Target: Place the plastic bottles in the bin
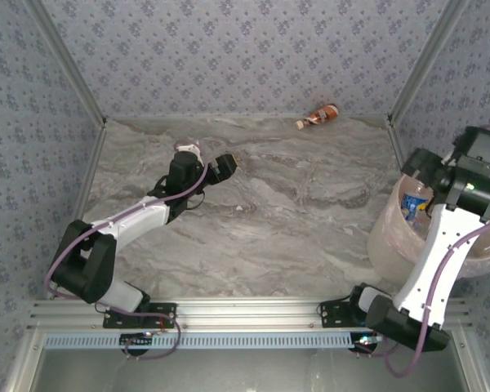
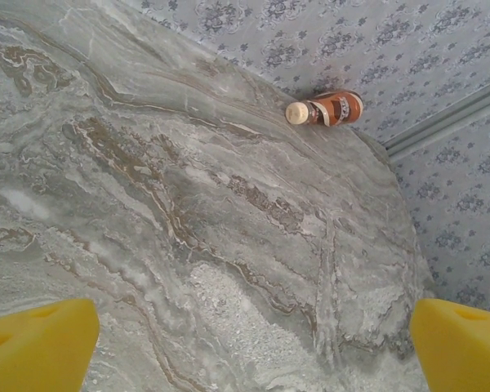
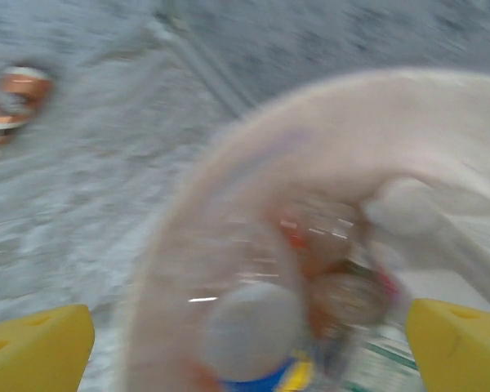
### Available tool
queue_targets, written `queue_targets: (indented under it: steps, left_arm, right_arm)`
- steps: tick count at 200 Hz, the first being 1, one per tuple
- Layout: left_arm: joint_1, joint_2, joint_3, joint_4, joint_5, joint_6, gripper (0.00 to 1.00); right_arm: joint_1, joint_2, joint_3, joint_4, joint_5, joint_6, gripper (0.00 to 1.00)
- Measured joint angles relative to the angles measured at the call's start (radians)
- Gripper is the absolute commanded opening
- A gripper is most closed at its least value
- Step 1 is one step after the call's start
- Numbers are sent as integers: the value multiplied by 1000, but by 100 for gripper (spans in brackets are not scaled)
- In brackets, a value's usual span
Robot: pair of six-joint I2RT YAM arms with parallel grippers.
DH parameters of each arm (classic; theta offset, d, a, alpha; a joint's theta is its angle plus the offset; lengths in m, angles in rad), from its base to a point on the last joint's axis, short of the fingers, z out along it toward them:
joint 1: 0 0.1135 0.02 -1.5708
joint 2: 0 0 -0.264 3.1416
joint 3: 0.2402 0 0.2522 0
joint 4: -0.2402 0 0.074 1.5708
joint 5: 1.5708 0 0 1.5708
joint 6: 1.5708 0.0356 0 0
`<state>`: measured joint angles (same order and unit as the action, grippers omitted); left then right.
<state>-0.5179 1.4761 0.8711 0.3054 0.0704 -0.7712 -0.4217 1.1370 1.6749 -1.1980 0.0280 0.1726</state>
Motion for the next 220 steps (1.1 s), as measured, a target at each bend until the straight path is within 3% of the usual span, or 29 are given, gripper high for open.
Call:
queue_targets:
  steps: [31,79,146,220]
  left_arm:
    - [1,-11,0,-10,-19,3,98]
    - [21,-29,-9,-19,-40,3,98]
    - [32,-29,-14,-18,-62,-2,98]
    - [61,-29,-46,-26,-86,-1,98]
  right_arm:
    - [258,19,32,77,30,30,100]
    - [336,164,33,142,103,49,100]
    - [601,438,132,365,45,49,100]
    - [633,892,248,658,84,130,100]
